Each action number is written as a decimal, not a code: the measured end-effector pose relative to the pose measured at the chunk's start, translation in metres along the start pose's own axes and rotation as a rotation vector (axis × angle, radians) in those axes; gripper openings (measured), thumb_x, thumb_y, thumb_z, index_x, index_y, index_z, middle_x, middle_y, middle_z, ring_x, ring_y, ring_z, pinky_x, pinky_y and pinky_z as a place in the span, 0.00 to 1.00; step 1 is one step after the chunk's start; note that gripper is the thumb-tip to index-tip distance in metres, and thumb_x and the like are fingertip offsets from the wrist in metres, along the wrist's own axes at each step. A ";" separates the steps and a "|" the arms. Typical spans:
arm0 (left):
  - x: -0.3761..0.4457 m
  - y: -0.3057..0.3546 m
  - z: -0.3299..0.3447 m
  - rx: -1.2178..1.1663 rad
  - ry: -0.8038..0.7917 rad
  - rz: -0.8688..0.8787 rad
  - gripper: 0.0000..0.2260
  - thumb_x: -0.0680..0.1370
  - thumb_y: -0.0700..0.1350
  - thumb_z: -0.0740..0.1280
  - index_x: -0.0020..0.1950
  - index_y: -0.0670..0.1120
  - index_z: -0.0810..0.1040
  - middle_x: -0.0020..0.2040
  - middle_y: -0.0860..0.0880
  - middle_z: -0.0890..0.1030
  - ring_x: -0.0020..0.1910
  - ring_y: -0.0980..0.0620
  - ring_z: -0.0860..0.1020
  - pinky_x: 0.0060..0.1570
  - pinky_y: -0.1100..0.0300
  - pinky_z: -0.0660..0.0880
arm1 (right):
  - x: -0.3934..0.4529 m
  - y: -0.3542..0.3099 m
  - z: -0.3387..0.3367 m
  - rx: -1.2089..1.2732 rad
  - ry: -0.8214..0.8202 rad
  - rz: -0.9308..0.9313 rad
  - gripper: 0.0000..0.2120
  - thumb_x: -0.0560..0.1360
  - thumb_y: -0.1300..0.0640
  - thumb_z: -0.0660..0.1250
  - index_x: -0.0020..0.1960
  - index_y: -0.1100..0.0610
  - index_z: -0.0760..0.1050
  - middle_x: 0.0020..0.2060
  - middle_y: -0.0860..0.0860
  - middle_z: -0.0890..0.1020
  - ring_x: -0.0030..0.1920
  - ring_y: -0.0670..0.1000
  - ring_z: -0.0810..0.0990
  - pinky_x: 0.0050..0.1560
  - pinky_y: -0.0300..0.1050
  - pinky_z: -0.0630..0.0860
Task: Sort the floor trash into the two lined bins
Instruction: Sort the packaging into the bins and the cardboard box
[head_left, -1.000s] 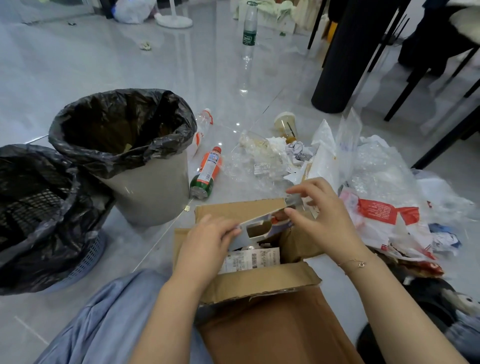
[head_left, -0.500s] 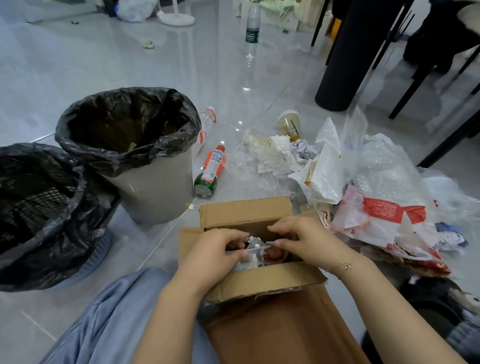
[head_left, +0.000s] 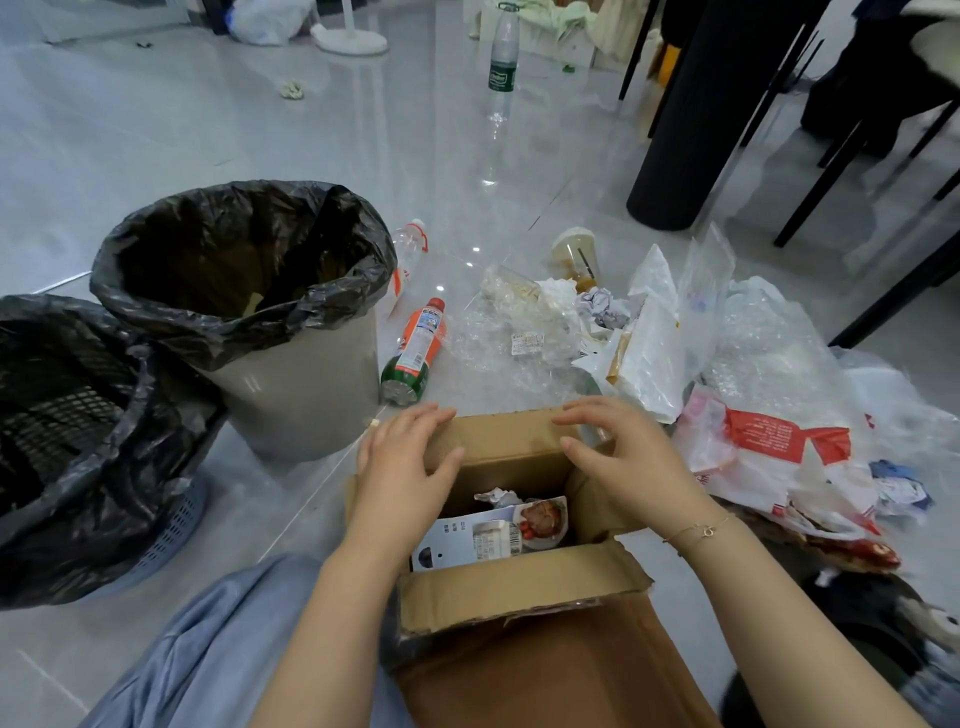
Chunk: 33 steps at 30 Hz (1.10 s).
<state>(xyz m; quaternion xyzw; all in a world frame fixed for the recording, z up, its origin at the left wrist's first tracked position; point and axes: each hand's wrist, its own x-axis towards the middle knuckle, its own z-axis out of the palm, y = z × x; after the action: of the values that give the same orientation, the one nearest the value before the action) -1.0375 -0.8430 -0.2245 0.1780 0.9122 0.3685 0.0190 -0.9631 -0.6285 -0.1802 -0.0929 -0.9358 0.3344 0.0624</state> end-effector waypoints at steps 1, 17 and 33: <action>0.000 -0.001 0.004 0.071 -0.067 -0.012 0.19 0.78 0.53 0.65 0.70 0.57 0.70 0.71 0.58 0.68 0.71 0.55 0.62 0.75 0.50 0.51 | 0.002 0.005 -0.003 -0.015 0.061 0.019 0.11 0.75 0.55 0.67 0.57 0.50 0.80 0.57 0.42 0.76 0.61 0.43 0.71 0.61 0.38 0.65; 0.004 -0.004 0.033 0.248 -0.137 0.008 0.15 0.79 0.54 0.63 0.66 0.59 0.75 0.62 0.59 0.78 0.62 0.53 0.73 0.58 0.54 0.70 | 0.043 0.096 -0.015 -0.927 0.035 0.005 0.36 0.75 0.47 0.65 0.77 0.49 0.52 0.78 0.53 0.45 0.77 0.58 0.43 0.73 0.60 0.37; 0.007 0.009 0.035 0.228 -0.111 -0.012 0.16 0.79 0.56 0.63 0.67 0.60 0.74 0.64 0.59 0.76 0.64 0.54 0.71 0.61 0.54 0.67 | 0.041 0.067 -0.135 -0.604 0.200 -0.172 0.11 0.77 0.57 0.66 0.58 0.53 0.81 0.49 0.54 0.85 0.49 0.60 0.81 0.40 0.43 0.69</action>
<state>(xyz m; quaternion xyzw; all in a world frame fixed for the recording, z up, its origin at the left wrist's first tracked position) -1.0358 -0.8113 -0.2432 0.1936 0.9468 0.2520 0.0511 -0.9699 -0.4857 -0.1170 -0.0605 -0.9863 0.0243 0.1516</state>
